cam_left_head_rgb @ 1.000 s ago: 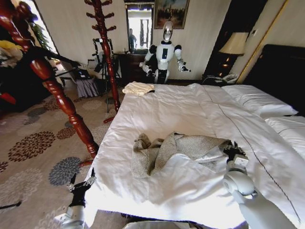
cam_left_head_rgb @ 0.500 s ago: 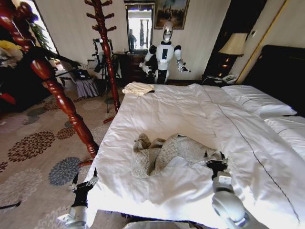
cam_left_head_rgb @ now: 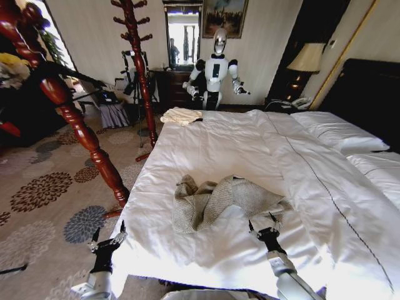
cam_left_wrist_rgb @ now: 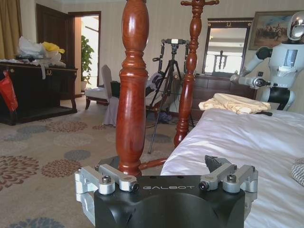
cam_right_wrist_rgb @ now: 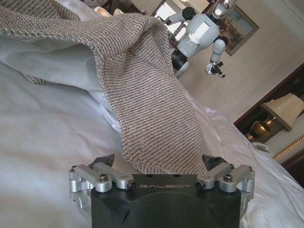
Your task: Pick up the clothes from the bed and hang them on the clothes hanger.
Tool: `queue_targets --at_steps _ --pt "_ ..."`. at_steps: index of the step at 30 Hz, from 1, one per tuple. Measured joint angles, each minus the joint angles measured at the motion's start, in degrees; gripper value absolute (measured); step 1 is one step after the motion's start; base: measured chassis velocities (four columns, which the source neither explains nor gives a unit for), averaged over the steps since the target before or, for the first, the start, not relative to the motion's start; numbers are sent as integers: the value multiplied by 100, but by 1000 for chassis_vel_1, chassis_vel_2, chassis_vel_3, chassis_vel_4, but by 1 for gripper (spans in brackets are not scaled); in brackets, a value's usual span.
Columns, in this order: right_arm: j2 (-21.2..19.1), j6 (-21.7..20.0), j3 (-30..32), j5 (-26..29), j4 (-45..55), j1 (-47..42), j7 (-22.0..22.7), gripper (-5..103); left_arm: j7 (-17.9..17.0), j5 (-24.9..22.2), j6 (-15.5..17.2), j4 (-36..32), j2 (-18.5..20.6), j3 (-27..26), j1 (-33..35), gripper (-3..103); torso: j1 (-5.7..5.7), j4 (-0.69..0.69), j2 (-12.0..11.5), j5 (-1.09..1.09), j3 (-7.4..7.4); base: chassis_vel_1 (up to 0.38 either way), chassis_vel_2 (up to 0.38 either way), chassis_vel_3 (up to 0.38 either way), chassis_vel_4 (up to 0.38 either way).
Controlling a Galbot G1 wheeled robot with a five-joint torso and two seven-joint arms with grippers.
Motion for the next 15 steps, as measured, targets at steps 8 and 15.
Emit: queue_targets --at_steps 8,15 --pt "133 -12 -282 82 -418 420 24 100 -50 -75 86 8 -46 82 -8 100 0 0 0 2 0 0 0 0 0" --pt "278 -150 -213 -62 -343 613 222 100 -77 -146 193 -55 -75 173 -17 100 1 1 0 1 0 0 0 0 0"
